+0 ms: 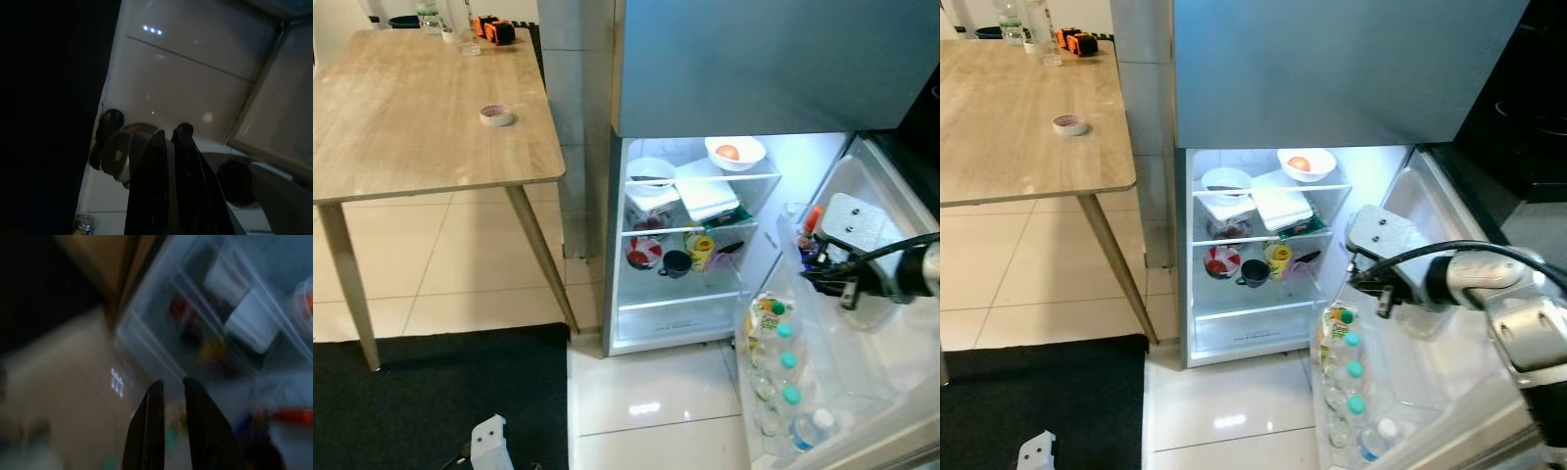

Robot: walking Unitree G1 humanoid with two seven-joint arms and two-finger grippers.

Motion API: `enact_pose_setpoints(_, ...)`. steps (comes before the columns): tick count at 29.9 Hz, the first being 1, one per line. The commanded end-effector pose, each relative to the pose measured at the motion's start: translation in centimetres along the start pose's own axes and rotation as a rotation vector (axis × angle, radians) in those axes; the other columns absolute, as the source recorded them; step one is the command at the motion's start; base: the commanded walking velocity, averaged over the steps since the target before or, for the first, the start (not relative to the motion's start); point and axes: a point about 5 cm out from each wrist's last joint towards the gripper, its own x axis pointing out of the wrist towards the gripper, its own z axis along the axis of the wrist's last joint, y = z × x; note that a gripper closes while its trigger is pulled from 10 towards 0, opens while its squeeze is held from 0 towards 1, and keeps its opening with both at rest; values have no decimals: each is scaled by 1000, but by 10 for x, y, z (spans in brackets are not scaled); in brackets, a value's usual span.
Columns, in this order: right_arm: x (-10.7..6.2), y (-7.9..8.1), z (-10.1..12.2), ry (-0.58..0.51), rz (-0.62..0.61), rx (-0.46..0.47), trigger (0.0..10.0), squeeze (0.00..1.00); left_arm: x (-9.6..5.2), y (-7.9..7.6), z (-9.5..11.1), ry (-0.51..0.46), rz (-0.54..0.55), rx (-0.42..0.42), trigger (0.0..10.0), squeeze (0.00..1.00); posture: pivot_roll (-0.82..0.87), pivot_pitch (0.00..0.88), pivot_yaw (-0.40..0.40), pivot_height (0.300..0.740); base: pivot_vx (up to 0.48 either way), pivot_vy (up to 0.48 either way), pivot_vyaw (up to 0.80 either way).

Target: Restocking fridge

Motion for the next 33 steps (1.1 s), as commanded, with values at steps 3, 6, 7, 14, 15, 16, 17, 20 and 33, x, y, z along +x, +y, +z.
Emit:
enact_pose_setpoints(3, 8, -16, -4, -85, -180, 157, 10000, 459, 1, -4, -5, 15, -3, 5, 10000, 0, -82, 0, -62, 740, 0, 0, 0)
enact_pose_setpoints(6, 18, -26, -24, -77, -365, 276, 10000, 1000, 1, -4, -6, 17, -6, 11, 10000, 0, -74, 0, -57, 740, 0, 0, 0)
enact_pose_setpoints(7, 19, -30, -29, -73, -418, 309, 10000, 1000, 1, -5, -6, 19, -6, 14, 10000, 0, -74, 0, -57, 740, 0, 0, 0)
enact_pose_setpoints(14, 18, -45, -50, -11, -664, 415, 10000, 1000, 1, -4, -9, 26, -4, 18, 10000, 0, -73, 0, -57, 740, 0, 0, 0)
enact_pose_setpoints(15, 18, -45, -50, -11, -664, 415, 10000, 1000, 1, -4, -9, 26, -4, 18, 10000, 0, -73, 0, -57, 740, 0, 0, 0)
enact_pose_setpoints(16, 17, -46, -54, -3, -700, 442, 10000, 1000, 1, -4, -9, 27, -5, 18, 10000, 0, -66, 0, -57, 740, 0, 0, 0)
enact_pose_setpoints(17, 17, -47, -57, 1, -727, 462, 10000, 1000, 1, -4, -10, 28, -5, 18, 10000, 0, -66, 0, -57, 740, 0, 0, 0)
enact_pose_setpoints(20, 12, -50, -66, 23, -802, 509, 10000, 1000, 0, -4, -11, 31, -4, 17, 10000, 0, -63, 0, -59, 740, 0, 0, 0)
enact_pose_setpoints(33, 7, -47, -101, 69, -969, 762, 10000, 0, -1, -1, -12, 35, -3, 20, 10000, 0, -58, 0, -55, 740, 0, 0, 0)
